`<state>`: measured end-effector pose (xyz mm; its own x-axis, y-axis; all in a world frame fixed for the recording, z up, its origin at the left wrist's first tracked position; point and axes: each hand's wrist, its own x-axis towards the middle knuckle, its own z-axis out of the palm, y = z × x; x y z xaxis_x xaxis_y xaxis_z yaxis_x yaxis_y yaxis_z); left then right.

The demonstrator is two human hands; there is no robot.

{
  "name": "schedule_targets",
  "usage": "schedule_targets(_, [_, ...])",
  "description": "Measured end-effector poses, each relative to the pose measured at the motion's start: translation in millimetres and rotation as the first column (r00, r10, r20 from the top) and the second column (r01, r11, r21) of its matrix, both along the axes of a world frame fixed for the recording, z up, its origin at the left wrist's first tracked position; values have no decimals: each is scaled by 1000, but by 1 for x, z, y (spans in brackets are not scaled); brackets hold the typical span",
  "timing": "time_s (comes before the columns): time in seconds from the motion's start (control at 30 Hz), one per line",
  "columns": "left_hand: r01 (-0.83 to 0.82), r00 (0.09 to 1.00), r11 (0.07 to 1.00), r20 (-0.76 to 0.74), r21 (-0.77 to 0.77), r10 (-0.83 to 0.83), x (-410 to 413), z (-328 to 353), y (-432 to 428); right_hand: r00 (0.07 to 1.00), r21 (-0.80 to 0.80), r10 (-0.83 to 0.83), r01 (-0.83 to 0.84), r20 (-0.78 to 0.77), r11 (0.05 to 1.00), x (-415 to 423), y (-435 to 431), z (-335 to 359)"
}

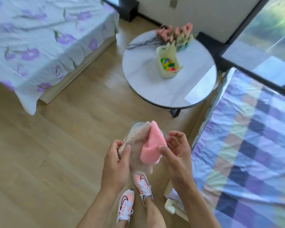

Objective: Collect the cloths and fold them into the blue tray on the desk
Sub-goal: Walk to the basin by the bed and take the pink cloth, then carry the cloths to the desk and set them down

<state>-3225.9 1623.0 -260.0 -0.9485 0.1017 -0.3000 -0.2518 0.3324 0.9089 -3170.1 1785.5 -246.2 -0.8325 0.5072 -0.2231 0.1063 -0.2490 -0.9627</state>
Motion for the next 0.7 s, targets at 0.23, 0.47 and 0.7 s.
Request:
schedule_targets(0.23, [330,942,921,-136,205,-307,83,155,15,999,95,-29,30,-14,995,93,-11,160])
schedule_targets(0.47, [714,643,700,-402,6,-652,187,208,68,970,125,-243,240,10,963,252,1,237])
schedule_targets(0.7, [911,388,410,-421,42,-820,358,231,137,811,243,-582,577,-59,780,476,19,250])
